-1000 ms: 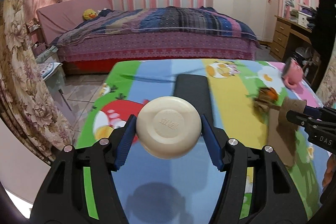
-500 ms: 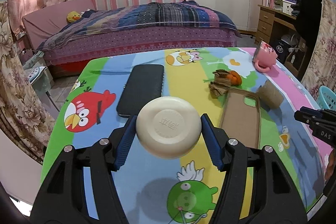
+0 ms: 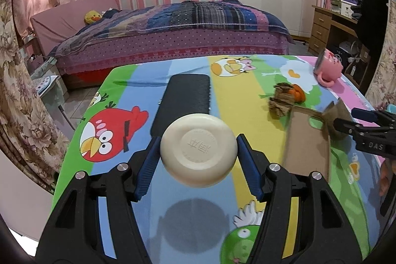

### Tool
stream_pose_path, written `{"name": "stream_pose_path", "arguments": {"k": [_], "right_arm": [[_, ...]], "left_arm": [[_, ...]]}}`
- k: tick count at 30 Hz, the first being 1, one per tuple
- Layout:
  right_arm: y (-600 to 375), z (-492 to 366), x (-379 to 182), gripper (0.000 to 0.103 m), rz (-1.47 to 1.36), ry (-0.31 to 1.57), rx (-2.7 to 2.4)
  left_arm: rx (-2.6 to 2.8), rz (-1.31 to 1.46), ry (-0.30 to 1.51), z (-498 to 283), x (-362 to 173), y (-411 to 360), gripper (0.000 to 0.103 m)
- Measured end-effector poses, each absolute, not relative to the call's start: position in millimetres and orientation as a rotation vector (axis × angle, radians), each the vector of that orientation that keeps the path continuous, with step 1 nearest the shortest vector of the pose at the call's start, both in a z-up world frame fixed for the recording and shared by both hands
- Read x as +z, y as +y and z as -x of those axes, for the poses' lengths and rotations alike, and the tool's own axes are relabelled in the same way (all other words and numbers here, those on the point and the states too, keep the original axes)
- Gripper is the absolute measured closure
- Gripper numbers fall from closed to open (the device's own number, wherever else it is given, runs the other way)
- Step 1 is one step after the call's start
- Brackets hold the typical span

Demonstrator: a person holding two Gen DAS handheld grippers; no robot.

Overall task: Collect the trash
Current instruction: 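Carry the white disc and cardboard tube with both grippers over the blue basket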

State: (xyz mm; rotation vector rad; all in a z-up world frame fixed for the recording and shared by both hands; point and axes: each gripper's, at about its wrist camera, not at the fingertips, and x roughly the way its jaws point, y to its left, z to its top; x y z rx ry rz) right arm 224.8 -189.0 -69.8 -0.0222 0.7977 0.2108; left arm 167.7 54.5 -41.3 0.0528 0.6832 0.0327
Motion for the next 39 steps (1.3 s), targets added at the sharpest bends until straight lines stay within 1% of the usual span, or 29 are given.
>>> {"name": "stream_pose_path", "arguments": {"k": [2, 3, 4, 5, 9, 16, 23, 30, 34, 39], "right_arm": [[-187, -231, -72, 0.027, 0.023, 0.809, 0.232], [-186, -231, -72, 0.029, 0.025, 0.805, 0.240], [-186, -231, -71, 0.032, 0.031, 0.799, 0.250], [-186, -229, -70, 0.044, 0.033, 0.796, 0.256], [-188, -222, -66, 0.054, 0.047, 0.777, 0.267], [-221, -180, -44, 0.055, 0.043, 0.700, 0.221], [-284, -130, -25, 0.055, 0.032, 0.653, 0.120], [-360, -86, -9, 0.055, -0.008, 0.599, -0.034], [-405, -65, -2, 0.055, -0.028, 0.575, -0.132], [-469, -38, 2, 0.055, -0.074, 0.550, -0.262]], "left_arm": [[0.042, -0.047, 0.684, -171, -42, 59, 0.042], [0.045, -0.045, 0.684, -172, -43, 61, 0.042], [0.049, -0.042, 0.686, -174, -43, 63, 0.042], [0.050, -0.040, 0.687, -175, -44, 64, 0.042], [0.054, -0.030, 0.690, -178, -42, 62, 0.042], [0.019, -0.041, 0.665, -170, -30, 40, 0.042], [-0.076, -0.038, 0.642, -161, -22, -5, 0.042], [-0.189, -0.115, 0.617, -159, -8, -72, 0.042], [-0.290, -0.138, 0.587, -157, 3, -129, 0.042], [-0.404, -0.183, 0.566, -144, 2, -193, 0.042]]}}
